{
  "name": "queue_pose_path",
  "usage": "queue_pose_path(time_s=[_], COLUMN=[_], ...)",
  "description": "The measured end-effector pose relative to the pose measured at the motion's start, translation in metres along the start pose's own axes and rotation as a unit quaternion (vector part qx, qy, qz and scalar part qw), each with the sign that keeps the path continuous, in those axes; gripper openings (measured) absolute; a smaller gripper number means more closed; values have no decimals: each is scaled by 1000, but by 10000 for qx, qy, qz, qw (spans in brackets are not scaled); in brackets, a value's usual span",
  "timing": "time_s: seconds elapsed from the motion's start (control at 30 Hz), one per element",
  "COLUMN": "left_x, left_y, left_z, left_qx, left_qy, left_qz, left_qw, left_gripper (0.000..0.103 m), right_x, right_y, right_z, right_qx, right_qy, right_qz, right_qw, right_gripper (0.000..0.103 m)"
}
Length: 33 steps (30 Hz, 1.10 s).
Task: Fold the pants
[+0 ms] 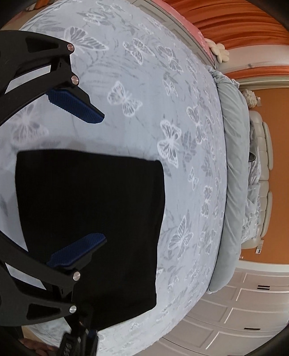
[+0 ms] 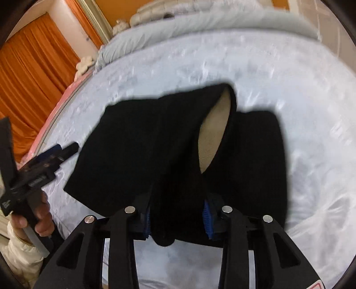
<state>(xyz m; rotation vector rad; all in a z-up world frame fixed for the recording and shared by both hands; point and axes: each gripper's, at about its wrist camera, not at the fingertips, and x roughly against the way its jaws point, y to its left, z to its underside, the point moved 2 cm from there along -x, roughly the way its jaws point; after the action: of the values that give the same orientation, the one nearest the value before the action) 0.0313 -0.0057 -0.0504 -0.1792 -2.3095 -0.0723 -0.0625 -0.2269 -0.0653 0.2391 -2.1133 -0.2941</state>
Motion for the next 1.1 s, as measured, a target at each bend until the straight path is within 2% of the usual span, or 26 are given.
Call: queue_pose_path(time_s=[0.1, 0.17, 0.2, 0.27, 0.3, 0.33, 0.37, 0.4, 0.43, 0.47, 0.5, 0.53, 0.57, 0.6, 0.63, 0.7, 0.8, 0.9, 0.93, 0.97, 1.0, 1.03, 1.07, 1.1], left_x=[2, -2, -7, -17, -22, -26, -29, -36, -44, -53, -67, -75, -75, -72, -68, -54, -26, 8, 14, 16, 14, 14, 17, 21], left_y=[-2, -2, -3, -3, -1, 2, 5, 6, 7, 8, 9, 11, 11, 8, 4, 11, 29, 53, 61, 68, 74, 80, 83, 82], left_z=[-3, -2, 0, 3, 5, 6, 8, 11, 14, 18, 25, 29, 29, 25, 21, 12, -6, -16, -15, -12, -6, 0, 3, 4], left_qx=[116, 148, 141, 127, 203, 302, 408, 546, 664, 808, 1130, 1346, 1391, 1254, 1132, 1256, 1346, 1132, 1032, 929, 811, 717, 548, 355], left_qy=[31, 101, 208, 398, 518, 608, 698, 864, 1092, 1331, 1679, 1811, 1717, 1613, 1588, 1439, 1122, 731, 729, 781, 828, 701, 501, 376], left_qz=[259, 375, 390, 398, 442, 522, 612, 791, 1028, 1261, 1664, 1830, 1815, 1852, 2104, 2218, 2536, 2269, 2187, 2077, 1739, 1076, 457, 220], left_qw=[9996, 9991, 9989, 9983, 9975, 9963, 9948, 9916, 9865, 9797, 9651, 9569, 9582, 9612, 9580, 9562, 9513, 9645, 9676, 9706, 9779, 9891, 9962, 9984], left_gripper=[97, 98, 98, 98, 98, 98, 98, 98, 98, 98, 98, 98, 98, 76, 55, 37, 33, 36, 45, 51, 66, 68, 68, 68], right_x=[21, 1, -5, 5, 12, 19, 26, 26, 20, 9, -2, -11, -22, -26, -25, -8, 29, 39, 32, 17, -2, -22, -26, -20], right_y=[-21, -42, -48, -45, -43, -44, -49, -55, -63, -73, -79, -83, -84, -81, -71, -61, -35, -11, -7, -6, -3, -7, -12, -15], right_z=[-2, 7, 10, 7, 5, 4, 1, -1, -2, -2, 0, 2, 4, 6, 3, -4, -16, -19, -18, -15, -12, -6, -2, -1], right_qx=[-70, 5, -116, -224, -161, -137, -194, -275, -431, -722, -1013, -1227, -1467, -1528, -1305, -1141, -961, -782, -765, -682, -589, -565, -628, -696], right_qy=[-85, 432, 470, 237, 128, -77, -293, -297, -176, 79, 288, 433, 536, 483, 407, 173, -444, -606, -520, -259, 51, 425, 501, 356], right_qz=[412, 950, 866, 713, 778, 921, 1116, 1182, 1166, 963, 680, 434, 47, -109, -162, -142, -744, -1180, -1176, -966, -622, -129, 153, 48], right_qw=[9991, 9945, 9951, 9969, 9968, 9956, 9931, 9922, 9921, 9927, 9921, 9906, 9877, 9870, 9905, 9932, 9916, 9881, 9887, 9926, 9963, 9974, 9967, 9969], right_gripper=[36, 43, 45, 51, 64, 83, 88, 89, 89, 89, 88, 80, 77, 61, 43, 36, 35, 37, 44, 47, 51, 55, 56, 56])
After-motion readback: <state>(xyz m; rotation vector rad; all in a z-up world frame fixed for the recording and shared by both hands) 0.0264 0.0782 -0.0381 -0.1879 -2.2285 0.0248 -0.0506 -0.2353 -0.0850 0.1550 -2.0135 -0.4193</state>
